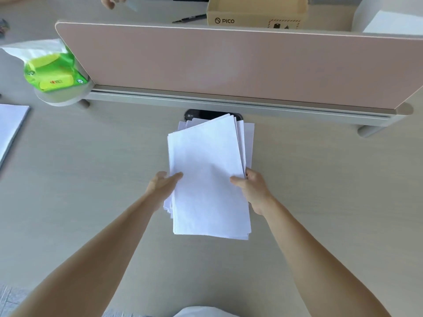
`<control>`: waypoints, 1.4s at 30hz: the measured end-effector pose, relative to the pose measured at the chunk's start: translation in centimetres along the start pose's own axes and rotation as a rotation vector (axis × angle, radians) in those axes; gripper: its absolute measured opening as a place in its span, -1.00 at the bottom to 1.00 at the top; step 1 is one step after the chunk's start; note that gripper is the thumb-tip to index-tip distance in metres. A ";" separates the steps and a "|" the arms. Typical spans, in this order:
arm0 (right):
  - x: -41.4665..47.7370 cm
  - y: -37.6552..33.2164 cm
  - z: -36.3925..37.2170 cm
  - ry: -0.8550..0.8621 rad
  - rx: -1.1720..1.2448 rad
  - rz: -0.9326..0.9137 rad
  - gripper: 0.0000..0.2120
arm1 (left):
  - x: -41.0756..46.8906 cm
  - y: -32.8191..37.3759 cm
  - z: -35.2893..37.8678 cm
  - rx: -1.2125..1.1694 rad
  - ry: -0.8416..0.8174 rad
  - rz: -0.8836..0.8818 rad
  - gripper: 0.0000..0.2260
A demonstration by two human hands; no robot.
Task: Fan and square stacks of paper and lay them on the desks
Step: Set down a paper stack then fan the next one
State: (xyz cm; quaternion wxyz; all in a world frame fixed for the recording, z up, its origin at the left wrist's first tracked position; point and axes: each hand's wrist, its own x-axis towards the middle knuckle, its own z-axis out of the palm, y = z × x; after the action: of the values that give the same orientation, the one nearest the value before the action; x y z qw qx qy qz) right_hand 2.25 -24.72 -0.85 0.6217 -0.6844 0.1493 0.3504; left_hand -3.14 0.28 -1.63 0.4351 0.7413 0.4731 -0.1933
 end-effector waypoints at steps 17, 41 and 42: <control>-7.6 0.6 12.3 -0.074 0.073 -0.335 -0.76 | -6.2 -4.7 -13.6 -0.842 -0.071 0.503 -0.76; -16.0 2.8 29.6 0.198 0.013 -0.376 -0.80 | -3.6 -16.7 -27.1 -0.530 -0.276 0.822 -0.73; -16.1 2.8 29.7 0.193 0.048 -0.376 -0.80 | -3.7 -16.7 -27.1 -0.537 -0.276 0.830 -0.69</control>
State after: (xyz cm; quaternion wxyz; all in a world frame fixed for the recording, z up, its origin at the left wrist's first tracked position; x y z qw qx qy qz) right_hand -19.72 -0.57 8.30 0.6751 -0.7156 0.0859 0.1574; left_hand -22.84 23.67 8.08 0.7088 0.6962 0.1100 0.0280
